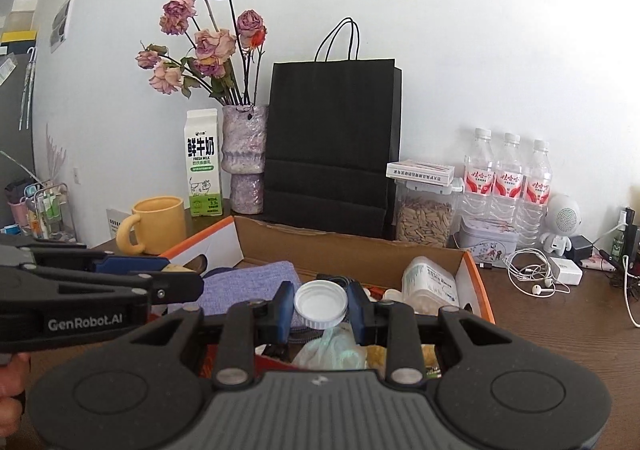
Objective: Organize objects
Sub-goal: 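Carry the cap to the red box with the right tool while the left tool carries the block, then lower the cap into the box and open the right tool while the left tool releases the block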
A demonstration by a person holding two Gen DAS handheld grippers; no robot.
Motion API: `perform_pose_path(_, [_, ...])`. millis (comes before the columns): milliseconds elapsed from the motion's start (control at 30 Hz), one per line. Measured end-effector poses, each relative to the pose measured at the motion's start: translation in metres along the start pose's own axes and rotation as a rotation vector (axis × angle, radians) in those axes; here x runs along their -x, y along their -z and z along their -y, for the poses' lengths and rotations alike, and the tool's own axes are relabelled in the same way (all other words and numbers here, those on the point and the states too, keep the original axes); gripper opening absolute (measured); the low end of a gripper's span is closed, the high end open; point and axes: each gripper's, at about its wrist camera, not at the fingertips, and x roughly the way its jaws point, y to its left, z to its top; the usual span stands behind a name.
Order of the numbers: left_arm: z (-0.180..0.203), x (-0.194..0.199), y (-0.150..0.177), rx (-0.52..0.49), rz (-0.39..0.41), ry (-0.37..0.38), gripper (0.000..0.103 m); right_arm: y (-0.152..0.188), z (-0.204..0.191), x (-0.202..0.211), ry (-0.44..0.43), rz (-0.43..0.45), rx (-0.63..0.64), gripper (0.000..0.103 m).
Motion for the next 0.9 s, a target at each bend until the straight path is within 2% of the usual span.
perform_pose_path(600, [-0.015,-0.07,-0.04,0.039,0.047,-0.044,0.032,-0.027,0.03,-0.078,0.042,0.017,-0.046,0.028])
perform_pose_path(900, [-0.016,-0.087,-0.031,0.022,0.001,-0.065,0.032,-0.017,0.036,-0.094,0.043,-0.041,-0.057,0.028])
